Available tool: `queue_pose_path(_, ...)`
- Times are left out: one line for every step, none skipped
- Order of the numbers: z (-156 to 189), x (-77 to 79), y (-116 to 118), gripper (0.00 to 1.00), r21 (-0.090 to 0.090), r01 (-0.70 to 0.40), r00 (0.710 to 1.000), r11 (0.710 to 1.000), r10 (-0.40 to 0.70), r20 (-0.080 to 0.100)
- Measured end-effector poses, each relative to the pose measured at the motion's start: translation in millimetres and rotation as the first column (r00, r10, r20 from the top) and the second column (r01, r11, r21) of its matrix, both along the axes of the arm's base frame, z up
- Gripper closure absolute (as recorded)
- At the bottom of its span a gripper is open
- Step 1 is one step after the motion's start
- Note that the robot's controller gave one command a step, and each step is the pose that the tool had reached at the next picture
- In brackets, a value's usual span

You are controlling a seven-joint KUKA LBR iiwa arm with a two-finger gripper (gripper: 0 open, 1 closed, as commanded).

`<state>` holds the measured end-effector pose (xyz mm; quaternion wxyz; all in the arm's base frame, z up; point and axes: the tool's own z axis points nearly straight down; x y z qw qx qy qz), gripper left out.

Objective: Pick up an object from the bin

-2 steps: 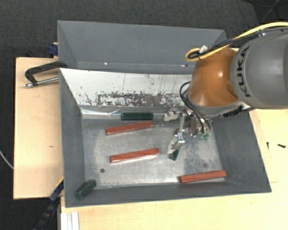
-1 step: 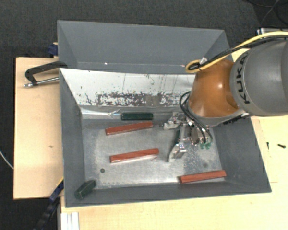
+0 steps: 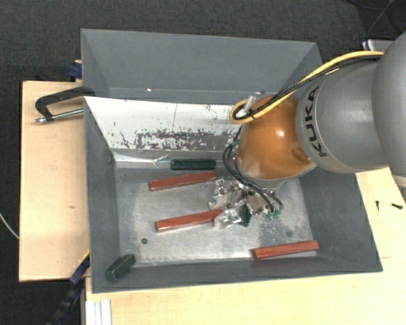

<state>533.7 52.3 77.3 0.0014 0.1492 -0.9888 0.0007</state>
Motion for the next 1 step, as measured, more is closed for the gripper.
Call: queue_pose_path(0.0, 0.0, 0.0, 1.00, 0.000, 0.000, 1.000, 1.000, 0.000, 0.000)
